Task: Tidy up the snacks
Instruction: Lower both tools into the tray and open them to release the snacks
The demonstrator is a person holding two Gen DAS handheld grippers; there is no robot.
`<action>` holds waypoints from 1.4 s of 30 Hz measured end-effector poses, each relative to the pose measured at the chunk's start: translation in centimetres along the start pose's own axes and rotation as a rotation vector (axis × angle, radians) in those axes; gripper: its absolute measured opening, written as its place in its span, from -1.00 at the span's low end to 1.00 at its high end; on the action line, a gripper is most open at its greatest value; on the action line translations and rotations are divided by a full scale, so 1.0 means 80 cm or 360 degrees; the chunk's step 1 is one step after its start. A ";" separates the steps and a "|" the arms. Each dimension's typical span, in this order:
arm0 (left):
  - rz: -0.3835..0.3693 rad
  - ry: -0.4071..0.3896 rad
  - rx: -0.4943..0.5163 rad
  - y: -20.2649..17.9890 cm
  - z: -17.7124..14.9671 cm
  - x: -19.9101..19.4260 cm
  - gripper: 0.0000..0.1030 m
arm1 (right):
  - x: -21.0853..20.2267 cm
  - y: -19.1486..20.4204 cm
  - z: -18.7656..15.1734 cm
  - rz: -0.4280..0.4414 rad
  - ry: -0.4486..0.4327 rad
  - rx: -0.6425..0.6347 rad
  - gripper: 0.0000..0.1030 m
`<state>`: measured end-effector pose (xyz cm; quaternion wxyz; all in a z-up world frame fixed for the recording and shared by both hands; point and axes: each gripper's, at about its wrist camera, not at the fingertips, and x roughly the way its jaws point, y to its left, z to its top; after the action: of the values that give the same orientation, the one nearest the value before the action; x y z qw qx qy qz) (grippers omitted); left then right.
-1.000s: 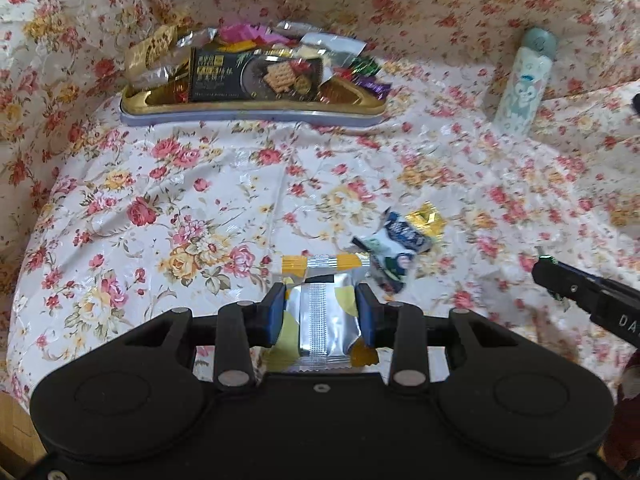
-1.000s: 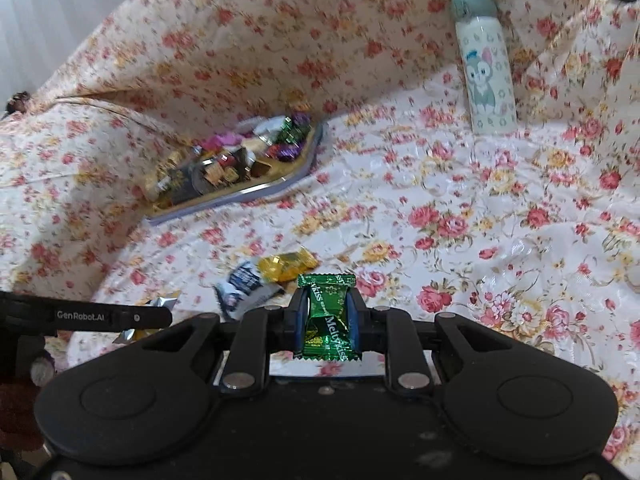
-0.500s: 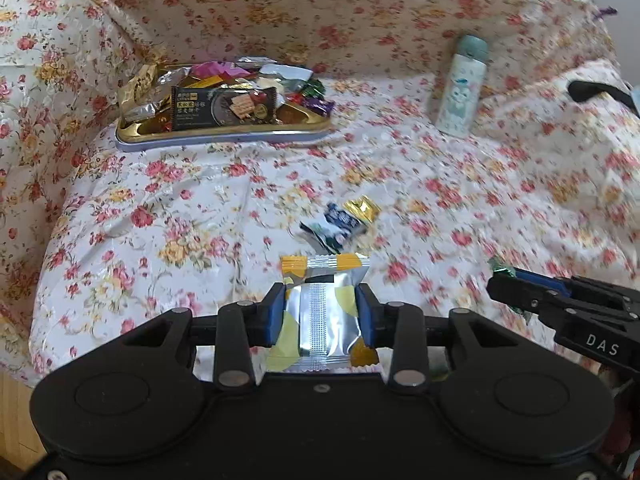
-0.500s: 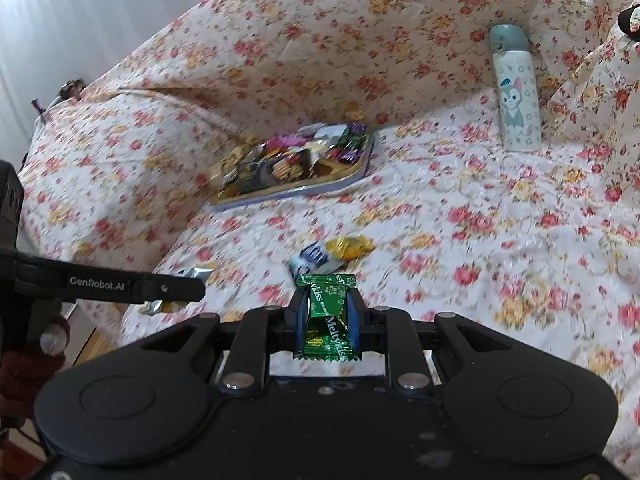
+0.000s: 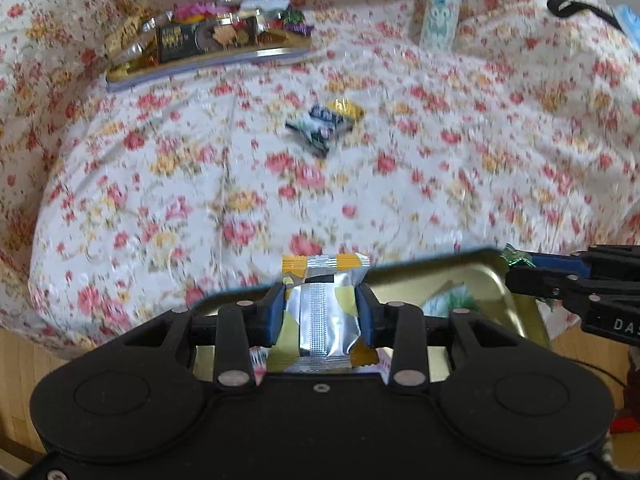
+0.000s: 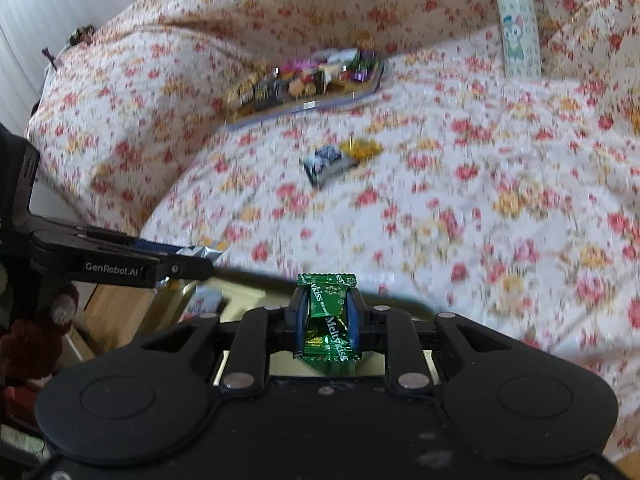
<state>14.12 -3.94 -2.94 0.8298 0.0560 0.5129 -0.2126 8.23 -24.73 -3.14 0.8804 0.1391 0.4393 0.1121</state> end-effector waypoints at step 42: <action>0.0029 0.0206 0.0012 -0.006 -0.028 0.039 -0.03 | 0.037 -0.003 -0.038 -0.0099 0.0268 -0.0094 -0.57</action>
<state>13.25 -4.60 -6.62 0.7965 0.0774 0.5643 -0.2029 7.59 -23.54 -7.18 0.8471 0.0893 0.5125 0.1088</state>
